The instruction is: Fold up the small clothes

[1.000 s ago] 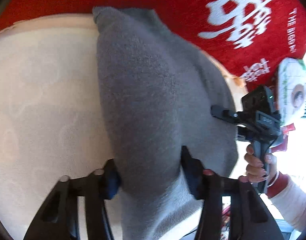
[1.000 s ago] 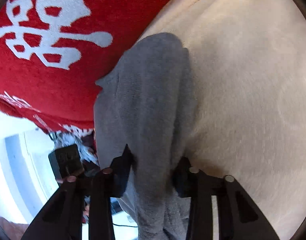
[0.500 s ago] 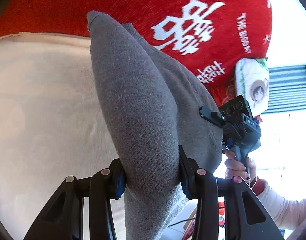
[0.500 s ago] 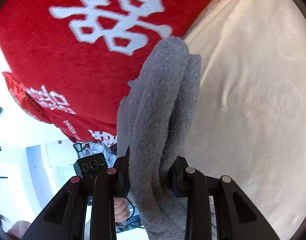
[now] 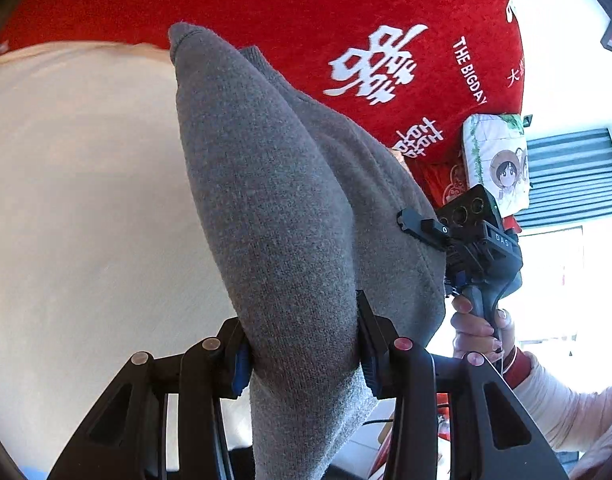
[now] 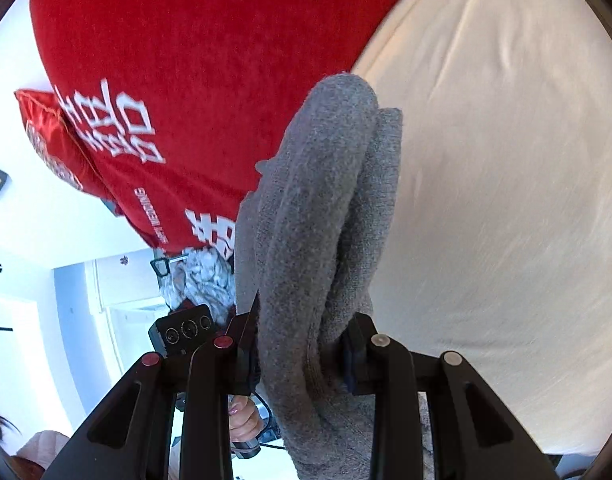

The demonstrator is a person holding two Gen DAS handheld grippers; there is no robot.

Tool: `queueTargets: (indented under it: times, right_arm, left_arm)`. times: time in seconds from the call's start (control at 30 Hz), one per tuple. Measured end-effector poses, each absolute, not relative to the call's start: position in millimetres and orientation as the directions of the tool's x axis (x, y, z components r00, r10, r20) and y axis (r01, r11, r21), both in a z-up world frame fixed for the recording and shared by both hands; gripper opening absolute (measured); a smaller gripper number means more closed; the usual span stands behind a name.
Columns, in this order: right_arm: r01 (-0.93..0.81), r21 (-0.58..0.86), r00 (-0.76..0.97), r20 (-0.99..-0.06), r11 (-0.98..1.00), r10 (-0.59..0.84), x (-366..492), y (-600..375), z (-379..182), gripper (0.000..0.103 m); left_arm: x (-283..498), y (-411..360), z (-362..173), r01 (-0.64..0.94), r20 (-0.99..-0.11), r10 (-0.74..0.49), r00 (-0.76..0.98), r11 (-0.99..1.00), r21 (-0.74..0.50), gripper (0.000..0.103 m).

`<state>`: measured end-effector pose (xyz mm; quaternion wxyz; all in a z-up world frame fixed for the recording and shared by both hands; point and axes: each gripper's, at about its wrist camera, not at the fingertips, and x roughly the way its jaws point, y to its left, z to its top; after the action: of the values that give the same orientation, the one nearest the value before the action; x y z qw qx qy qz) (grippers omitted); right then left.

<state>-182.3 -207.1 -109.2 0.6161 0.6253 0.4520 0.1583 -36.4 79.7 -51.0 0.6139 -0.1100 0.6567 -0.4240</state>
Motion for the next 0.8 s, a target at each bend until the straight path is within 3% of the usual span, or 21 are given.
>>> queueTargets:
  times: [0.3,0.47,0.63,0.8]
  right_arm:
    - [0.394,0.890,0.470,-0.409,0.229,0.782,-170,-149,-146,0.033]
    - [0.436,0.826,0.390,-0.531,0.357,0.752,-158,-135,-174,0.034]
    - [0.492,0.746,0.337,-0.638,0.448,0.692,-160,-139,-178,0.050]
    - [0.543,0.652,0.314,-0.742,0.530,0.592,-174,-151,-157,0.053]
  left_arm:
    - [-45,128,-98,0.358,-0.777,-0.594,-0.207,0.694,-0.625,0.044]
    - [-44,136,-135,0.361,-0.829,-0.523,-0.199,0.747,-0.558,0.044]
    - [-47,140,-139,0.370,-0.855,-0.482,-0.194,0.771,-0.519,0.053]
    - [-44,151,-117,0.404,-0.899,-0.419,-0.128,0.806,-0.433,0.053]
